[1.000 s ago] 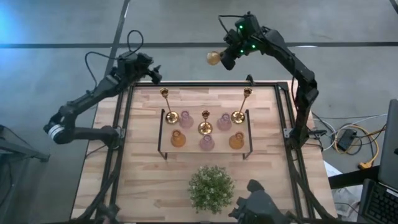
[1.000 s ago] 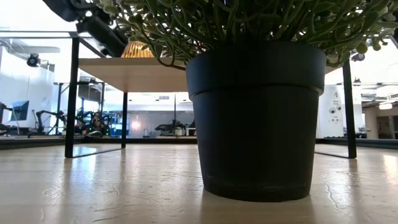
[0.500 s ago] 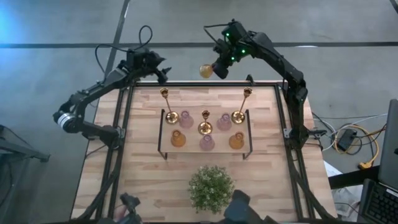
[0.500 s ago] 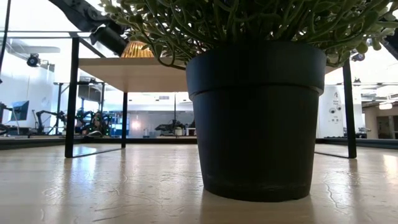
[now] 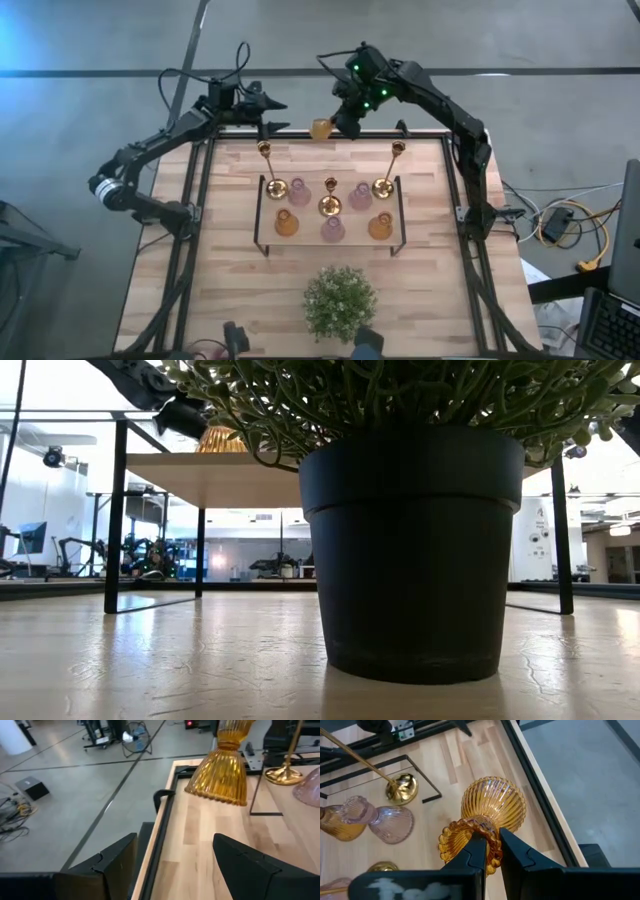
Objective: Pick & Place candle stick holders
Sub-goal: Put the yellow vase on the shelf
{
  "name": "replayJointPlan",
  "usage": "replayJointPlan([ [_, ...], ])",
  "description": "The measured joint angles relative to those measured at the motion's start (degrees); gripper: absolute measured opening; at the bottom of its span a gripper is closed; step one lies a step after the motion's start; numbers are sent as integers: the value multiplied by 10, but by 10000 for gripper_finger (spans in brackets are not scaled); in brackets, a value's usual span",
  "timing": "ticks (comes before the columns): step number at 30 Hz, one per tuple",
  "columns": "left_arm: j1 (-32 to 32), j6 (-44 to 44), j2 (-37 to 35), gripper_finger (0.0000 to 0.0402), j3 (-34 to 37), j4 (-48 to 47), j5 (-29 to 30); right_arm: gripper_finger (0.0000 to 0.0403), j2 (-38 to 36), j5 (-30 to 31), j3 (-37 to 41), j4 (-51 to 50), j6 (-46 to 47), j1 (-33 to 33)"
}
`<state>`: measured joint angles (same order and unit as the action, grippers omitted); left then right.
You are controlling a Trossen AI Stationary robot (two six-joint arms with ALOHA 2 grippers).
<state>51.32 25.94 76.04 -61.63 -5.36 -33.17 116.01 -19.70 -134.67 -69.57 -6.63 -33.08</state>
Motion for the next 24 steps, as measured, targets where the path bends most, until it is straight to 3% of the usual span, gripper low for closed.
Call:
replayJointPlan([
  [13, -57, -18, 32, 264, -23, 11, -67, 21, 0, 1, 0, 13, 16, 6],
  [24, -73, -49, 43, 264, -28, 19, -29, 21, 0, 1, 1, 11, 15, 6],
])
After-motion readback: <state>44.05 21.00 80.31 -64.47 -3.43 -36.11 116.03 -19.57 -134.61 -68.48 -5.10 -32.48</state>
